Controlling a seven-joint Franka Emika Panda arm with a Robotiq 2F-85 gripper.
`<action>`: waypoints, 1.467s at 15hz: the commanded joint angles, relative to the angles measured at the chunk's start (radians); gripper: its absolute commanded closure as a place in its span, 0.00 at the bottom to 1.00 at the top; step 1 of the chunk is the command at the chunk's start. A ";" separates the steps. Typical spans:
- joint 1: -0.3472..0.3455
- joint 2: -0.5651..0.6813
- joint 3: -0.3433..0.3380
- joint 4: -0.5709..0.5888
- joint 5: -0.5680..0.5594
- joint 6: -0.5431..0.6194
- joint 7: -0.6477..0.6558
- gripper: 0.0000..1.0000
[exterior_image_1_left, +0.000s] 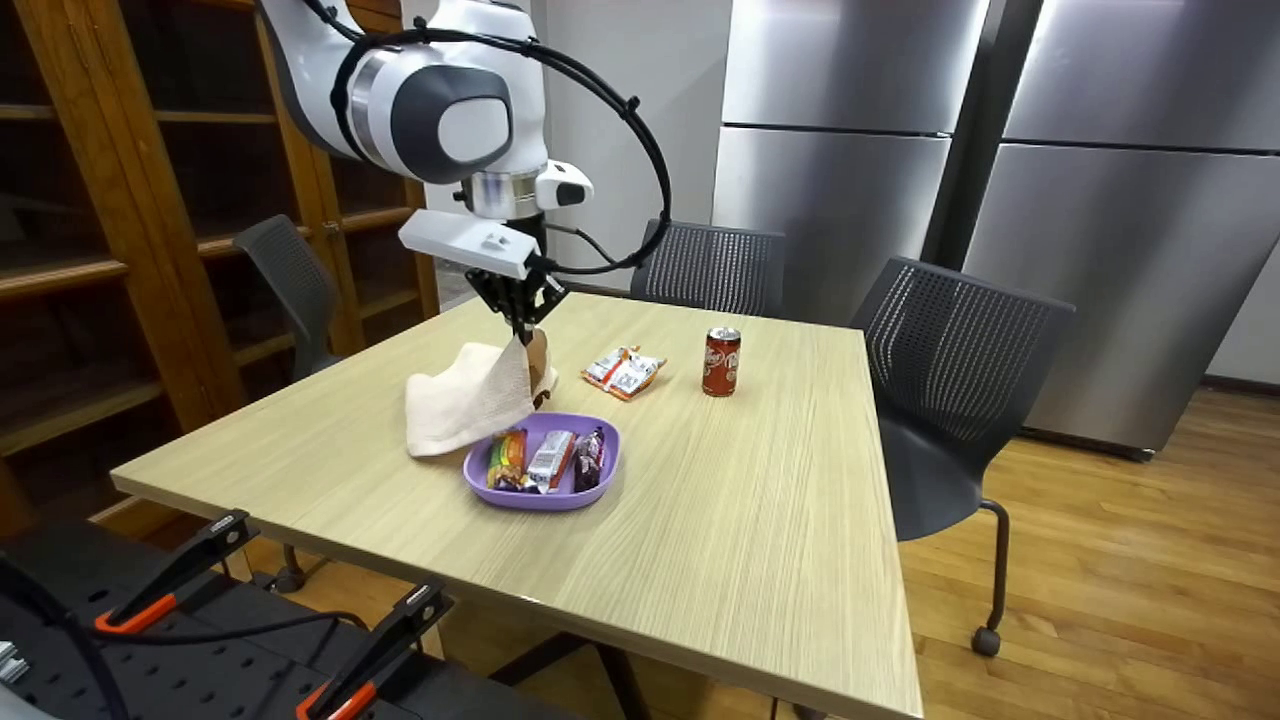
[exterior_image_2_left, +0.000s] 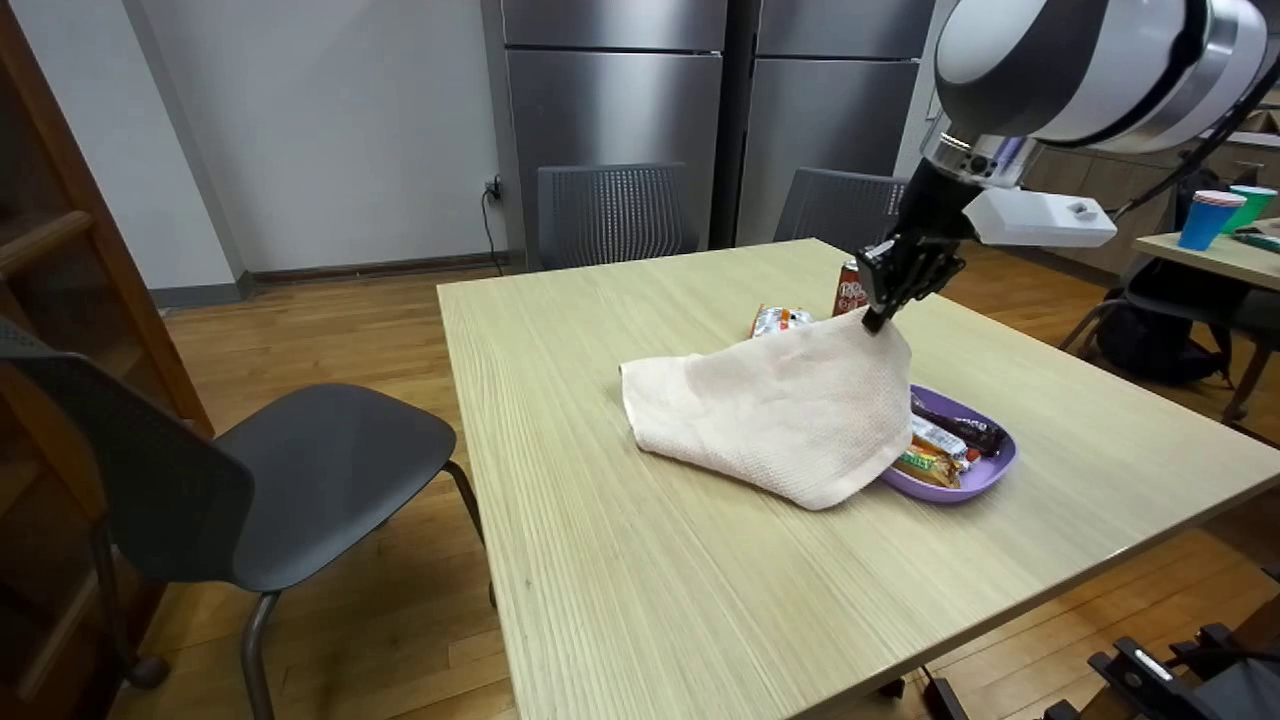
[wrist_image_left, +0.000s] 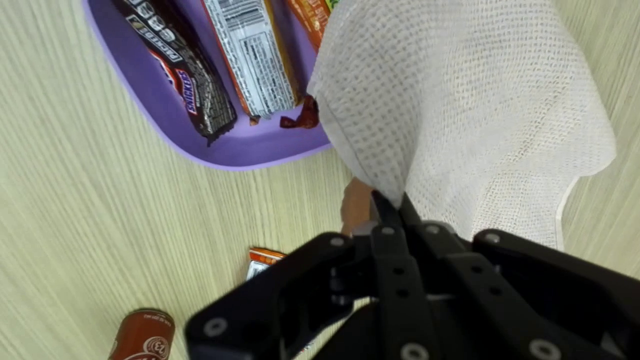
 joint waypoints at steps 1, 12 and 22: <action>0.001 -0.062 -0.029 -0.055 0.017 -0.016 -0.001 0.99; 0.006 -0.115 -0.152 -0.123 -0.014 -0.028 0.016 0.99; -0.004 -0.154 -0.263 -0.165 -0.051 -0.036 0.013 0.99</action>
